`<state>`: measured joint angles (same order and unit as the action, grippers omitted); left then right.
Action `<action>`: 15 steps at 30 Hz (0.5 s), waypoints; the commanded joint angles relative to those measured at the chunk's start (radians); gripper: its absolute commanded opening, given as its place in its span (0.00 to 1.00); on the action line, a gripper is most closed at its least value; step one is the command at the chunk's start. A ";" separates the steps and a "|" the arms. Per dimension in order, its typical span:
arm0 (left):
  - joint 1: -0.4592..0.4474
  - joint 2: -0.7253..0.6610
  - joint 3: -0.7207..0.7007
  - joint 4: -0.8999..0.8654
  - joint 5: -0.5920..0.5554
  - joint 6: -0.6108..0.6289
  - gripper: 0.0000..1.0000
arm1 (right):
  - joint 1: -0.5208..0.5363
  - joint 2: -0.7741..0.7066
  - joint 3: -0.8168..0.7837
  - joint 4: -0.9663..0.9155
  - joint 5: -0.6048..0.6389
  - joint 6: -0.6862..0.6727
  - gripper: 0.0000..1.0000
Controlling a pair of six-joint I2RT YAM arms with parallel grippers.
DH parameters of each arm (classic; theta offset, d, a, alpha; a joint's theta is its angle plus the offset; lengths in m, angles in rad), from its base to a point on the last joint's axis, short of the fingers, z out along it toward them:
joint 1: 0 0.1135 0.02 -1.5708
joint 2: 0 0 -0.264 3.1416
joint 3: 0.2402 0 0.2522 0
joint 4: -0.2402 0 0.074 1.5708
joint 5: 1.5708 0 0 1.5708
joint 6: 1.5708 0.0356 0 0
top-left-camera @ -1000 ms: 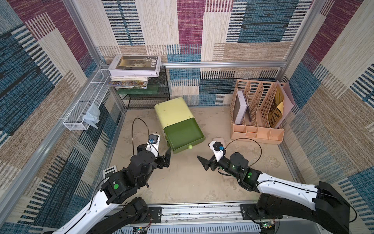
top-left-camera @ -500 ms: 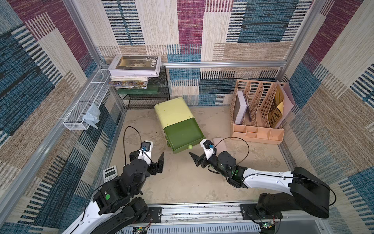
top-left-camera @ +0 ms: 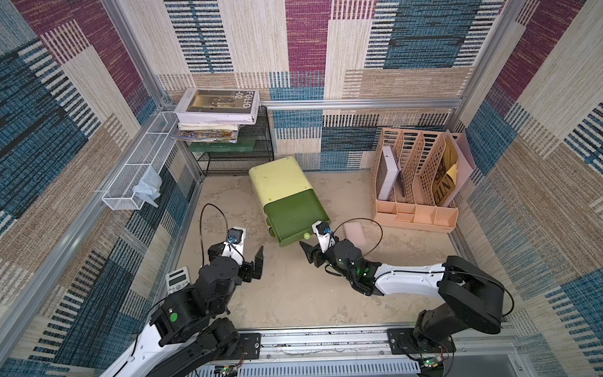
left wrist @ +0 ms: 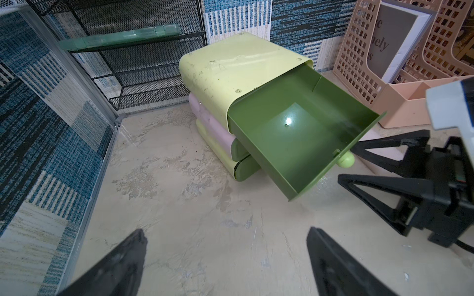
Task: Take the sponge out of the drawer
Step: Close the drawer in the storage box.
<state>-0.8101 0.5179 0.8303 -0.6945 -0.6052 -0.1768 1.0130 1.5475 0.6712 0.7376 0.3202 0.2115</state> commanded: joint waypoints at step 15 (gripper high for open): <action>0.002 -0.005 0.000 0.008 -0.008 -0.006 1.00 | -0.002 0.019 0.025 0.023 0.059 0.072 0.36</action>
<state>-0.8093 0.5156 0.8303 -0.6956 -0.6056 -0.1768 1.0134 1.5688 0.6880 0.7303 0.3550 0.2695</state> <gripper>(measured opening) 0.997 0.371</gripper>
